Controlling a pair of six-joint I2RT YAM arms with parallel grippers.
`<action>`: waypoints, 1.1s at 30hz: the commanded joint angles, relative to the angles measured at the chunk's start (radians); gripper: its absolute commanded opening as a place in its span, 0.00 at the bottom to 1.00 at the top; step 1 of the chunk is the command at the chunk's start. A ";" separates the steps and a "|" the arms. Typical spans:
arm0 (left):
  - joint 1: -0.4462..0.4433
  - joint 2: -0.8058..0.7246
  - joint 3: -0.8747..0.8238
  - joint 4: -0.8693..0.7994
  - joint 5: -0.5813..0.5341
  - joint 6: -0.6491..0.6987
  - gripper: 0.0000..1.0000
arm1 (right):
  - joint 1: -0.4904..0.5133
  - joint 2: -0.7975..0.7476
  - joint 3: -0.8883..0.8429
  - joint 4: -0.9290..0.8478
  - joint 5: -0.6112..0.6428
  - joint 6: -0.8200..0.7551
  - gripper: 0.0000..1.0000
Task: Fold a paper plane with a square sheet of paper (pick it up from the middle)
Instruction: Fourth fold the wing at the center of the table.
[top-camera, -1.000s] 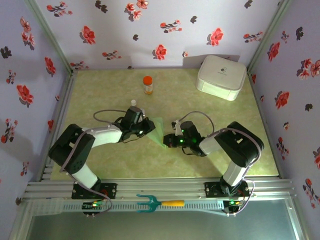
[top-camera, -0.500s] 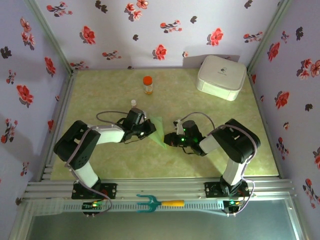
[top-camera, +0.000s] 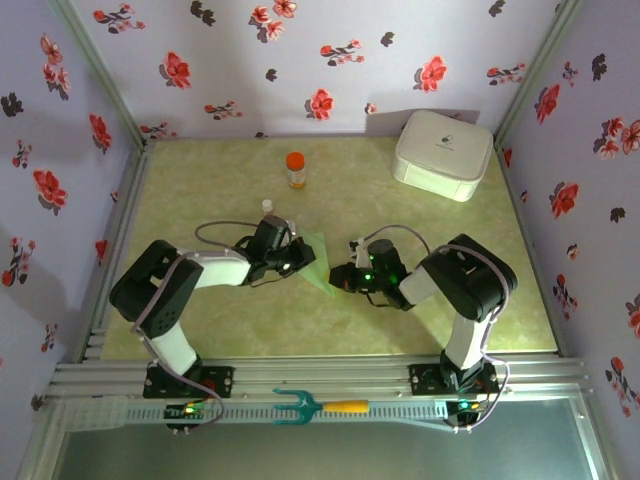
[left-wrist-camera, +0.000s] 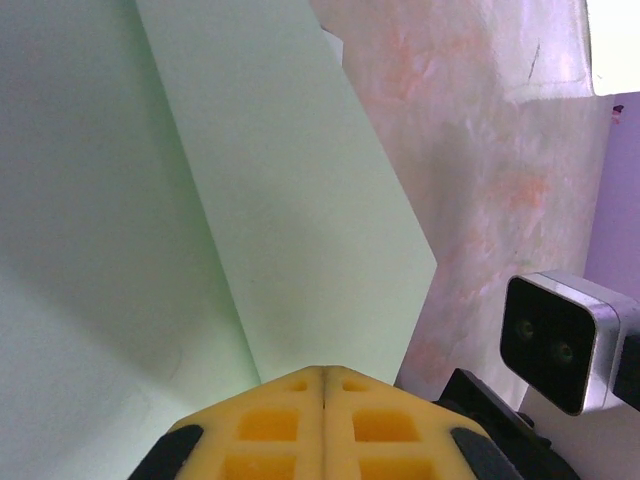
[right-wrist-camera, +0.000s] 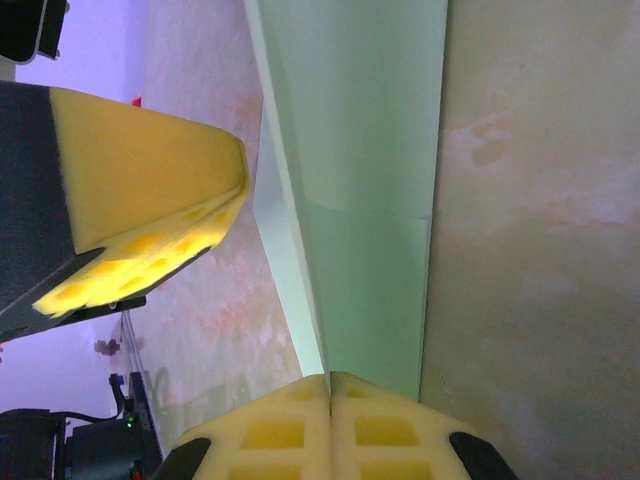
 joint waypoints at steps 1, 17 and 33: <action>-0.008 0.018 0.010 0.024 0.014 -0.003 0.08 | -0.011 0.021 0.014 -0.030 -0.026 0.018 0.01; -0.006 0.087 0.048 0.065 0.036 0.012 0.09 | -0.026 0.040 0.043 -0.119 -0.044 0.022 0.00; -0.002 0.132 0.076 0.045 0.038 0.017 0.09 | -0.035 0.044 0.047 -0.149 -0.037 0.021 0.00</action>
